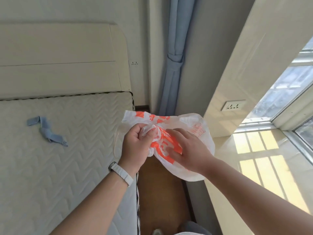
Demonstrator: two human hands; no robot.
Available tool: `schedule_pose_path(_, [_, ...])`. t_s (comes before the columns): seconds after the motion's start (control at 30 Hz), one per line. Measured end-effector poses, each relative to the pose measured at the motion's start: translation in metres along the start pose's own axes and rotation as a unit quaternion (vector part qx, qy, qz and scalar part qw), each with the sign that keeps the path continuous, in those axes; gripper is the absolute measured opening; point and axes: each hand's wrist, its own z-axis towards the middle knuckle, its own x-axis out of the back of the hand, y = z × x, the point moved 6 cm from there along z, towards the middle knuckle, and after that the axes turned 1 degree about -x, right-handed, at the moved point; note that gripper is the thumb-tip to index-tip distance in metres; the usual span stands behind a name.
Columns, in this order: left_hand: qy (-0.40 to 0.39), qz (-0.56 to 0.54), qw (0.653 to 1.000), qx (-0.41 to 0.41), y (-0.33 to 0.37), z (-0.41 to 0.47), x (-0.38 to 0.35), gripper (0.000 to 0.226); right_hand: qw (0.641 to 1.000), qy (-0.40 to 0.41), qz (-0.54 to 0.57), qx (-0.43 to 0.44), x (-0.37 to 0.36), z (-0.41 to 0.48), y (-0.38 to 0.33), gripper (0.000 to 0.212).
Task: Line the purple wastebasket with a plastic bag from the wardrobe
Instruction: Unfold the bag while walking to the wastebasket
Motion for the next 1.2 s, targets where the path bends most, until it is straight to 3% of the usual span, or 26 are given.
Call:
schedule_pose_path(0.3, [0.026, 0.011, 0.999, 0.036, -0.024, 0.073, 0.0, 0.015, 0.999, 0.003, 0.034, 0.027, -0.016, 0.081, 0.026, 0.052])
schedule_pose_path(0.87, [0.05, 0.031, 0.996, 0.062, -0.042, 0.299, -0.073, 0.006, 0.985, 0.01, 0.145, 0.097, -0.005, 0.297, 0.153, 0.057])
schedule_pose_path(1.2, [0.044, 0.054, 0.995, 0.068, -0.071, 0.378, -0.083, 0.009, 0.983, -0.024, 0.167, 0.068, -0.025, 0.371, 0.189, 0.059])
